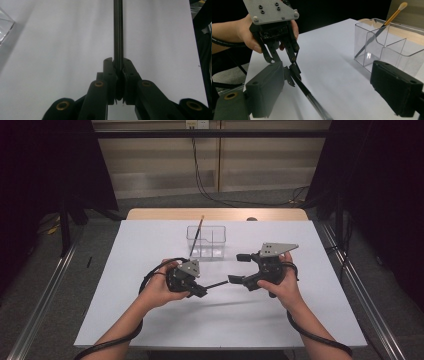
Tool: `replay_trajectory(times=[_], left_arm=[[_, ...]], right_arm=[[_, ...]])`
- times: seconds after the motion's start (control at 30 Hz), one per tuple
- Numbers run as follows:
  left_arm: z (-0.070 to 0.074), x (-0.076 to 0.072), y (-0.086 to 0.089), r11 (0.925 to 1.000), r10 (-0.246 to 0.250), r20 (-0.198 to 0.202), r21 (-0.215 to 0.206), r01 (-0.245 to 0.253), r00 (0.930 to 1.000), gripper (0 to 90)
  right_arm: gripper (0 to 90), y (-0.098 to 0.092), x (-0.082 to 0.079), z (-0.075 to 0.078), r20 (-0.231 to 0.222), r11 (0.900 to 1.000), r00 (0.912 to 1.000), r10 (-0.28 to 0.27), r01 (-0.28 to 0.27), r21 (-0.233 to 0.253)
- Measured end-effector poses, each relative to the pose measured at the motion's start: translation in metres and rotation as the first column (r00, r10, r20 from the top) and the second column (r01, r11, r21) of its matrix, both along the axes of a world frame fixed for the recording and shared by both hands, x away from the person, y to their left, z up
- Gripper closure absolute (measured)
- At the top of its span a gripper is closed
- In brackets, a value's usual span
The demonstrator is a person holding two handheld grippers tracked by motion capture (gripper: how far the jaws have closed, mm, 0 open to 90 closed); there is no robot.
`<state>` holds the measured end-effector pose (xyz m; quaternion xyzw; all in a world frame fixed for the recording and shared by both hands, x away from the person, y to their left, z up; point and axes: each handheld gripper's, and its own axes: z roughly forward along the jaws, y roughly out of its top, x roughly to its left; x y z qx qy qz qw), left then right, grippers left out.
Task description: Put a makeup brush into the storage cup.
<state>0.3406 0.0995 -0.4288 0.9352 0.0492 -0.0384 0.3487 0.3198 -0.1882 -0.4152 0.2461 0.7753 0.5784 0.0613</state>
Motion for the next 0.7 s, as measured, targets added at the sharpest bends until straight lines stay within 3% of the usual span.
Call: replay_trajectory(times=[0.13, 0.27, 0.4, 0.63, 0.7], left_arm=[[-0.0006, -0.0004, 0.0027, 0.9984, 0.013, -0.015, -0.056, -0.014, 0.9998, 83.9], [-0.0027, 0.0004, 0.0062, 0.9919, 0.022, -0.042, -0.124, -0.027, 0.9989, 83.9], [-0.0055, 0.0010, 0.0080, 0.9864, 0.036, -0.054, -0.158, -0.044, 0.9979, 83.9], [-0.0075, 0.0004, 0.0082, 0.9653, 0.074, -0.060, -0.246, -0.087, 0.9954, 83.9], [-0.0082, 0.0008, 0.0077, 0.9544, 0.089, -0.070, -0.279, -0.106, 0.9935, 83.8]], right_arm=[[11.2, -0.0002, 0.0002, -0.0001, 0.001, 1.000, 1.0000, -0.001, 0.001, 0.004], [11.2, -0.0014, 0.0005, -0.0003, 0.000, 1.000, 1.0000, -0.002, 0.002, 0.007], [11.4, -0.0033, 0.0006, -0.0013, -0.002, 1.000, 1.0000, -0.007, 0.007, 0.018], [12.8, -0.0052, 0.0011, -0.0021, -0.002, 0.999, 0.9999, -0.011, 0.011, 0.033], [13.6, -0.0050, 0.0012, -0.0020, -0.002, 0.999, 0.9999, -0.011, 0.011, 0.037]])
